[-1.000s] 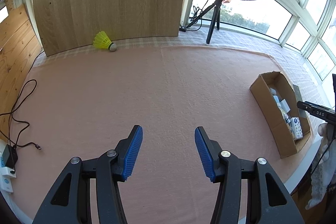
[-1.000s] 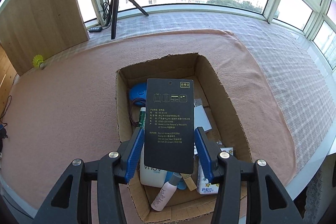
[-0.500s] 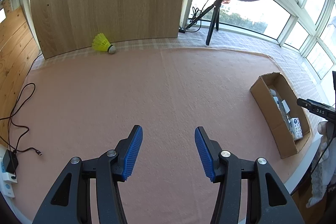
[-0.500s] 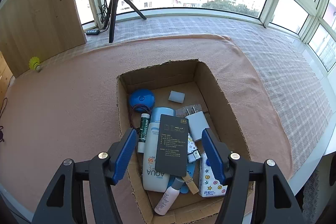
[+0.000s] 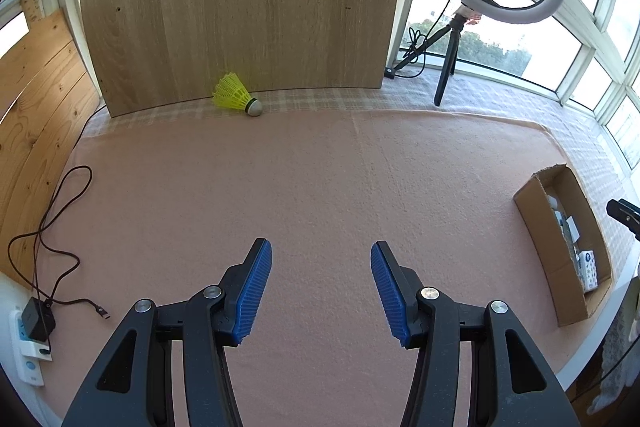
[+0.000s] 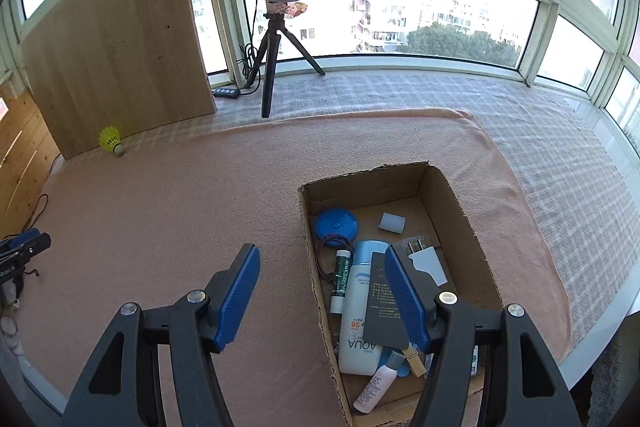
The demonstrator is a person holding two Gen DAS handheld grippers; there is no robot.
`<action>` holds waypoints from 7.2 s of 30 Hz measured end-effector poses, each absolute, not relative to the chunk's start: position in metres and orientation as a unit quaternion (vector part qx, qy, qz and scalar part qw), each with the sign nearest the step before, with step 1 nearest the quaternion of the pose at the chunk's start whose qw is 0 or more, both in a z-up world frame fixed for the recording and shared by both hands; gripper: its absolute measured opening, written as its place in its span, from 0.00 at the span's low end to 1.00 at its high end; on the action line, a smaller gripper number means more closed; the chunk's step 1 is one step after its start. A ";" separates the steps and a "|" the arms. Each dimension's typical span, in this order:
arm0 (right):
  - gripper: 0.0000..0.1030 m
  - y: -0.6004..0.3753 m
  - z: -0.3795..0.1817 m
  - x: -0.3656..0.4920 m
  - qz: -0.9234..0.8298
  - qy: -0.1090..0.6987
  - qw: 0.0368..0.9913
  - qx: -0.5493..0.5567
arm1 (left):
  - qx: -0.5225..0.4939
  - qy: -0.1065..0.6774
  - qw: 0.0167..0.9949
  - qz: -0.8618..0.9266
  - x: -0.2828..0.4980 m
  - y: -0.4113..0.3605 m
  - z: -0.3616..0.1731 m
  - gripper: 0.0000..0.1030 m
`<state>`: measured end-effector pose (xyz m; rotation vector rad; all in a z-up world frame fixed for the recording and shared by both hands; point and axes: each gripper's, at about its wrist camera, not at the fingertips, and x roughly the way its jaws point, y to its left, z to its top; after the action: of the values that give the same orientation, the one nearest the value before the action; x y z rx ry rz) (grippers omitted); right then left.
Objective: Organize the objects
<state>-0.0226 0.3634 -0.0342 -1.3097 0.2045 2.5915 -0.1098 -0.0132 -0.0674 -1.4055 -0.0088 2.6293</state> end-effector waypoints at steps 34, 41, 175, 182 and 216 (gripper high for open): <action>0.59 0.280 -0.099 -0.081 0.858 0.068 0.035 -0.507 | -0.505 -0.110 -0.043 0.855 -0.352 -0.094 -0.134 0.57; 0.59 0.285 -0.110 -0.079 0.852 0.087 0.033 -0.515 | -0.507 -0.139 -0.062 0.849 -0.393 -0.096 -0.158 0.57; 0.59 0.348 -0.047 0.081 0.887 0.088 0.099 -0.443 | -0.428 0.070 0.243 0.867 -0.088 0.274 -0.018 0.59; 0.59 0.307 -0.040 0.062 0.895 0.069 0.068 -0.436 | -0.433 0.042 0.187 0.881 -0.080 0.188 -0.014 0.59; 0.69 0.172 -0.021 0.006 0.921 0.022 0.036 -0.386 | -0.442 -0.013 0.064 0.895 -0.014 -0.010 -0.023 0.59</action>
<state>0.0056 0.1721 -0.0212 -1.1858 0.0691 2.8300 -0.0143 -0.0101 -0.0231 -1.3340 -0.0381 2.7011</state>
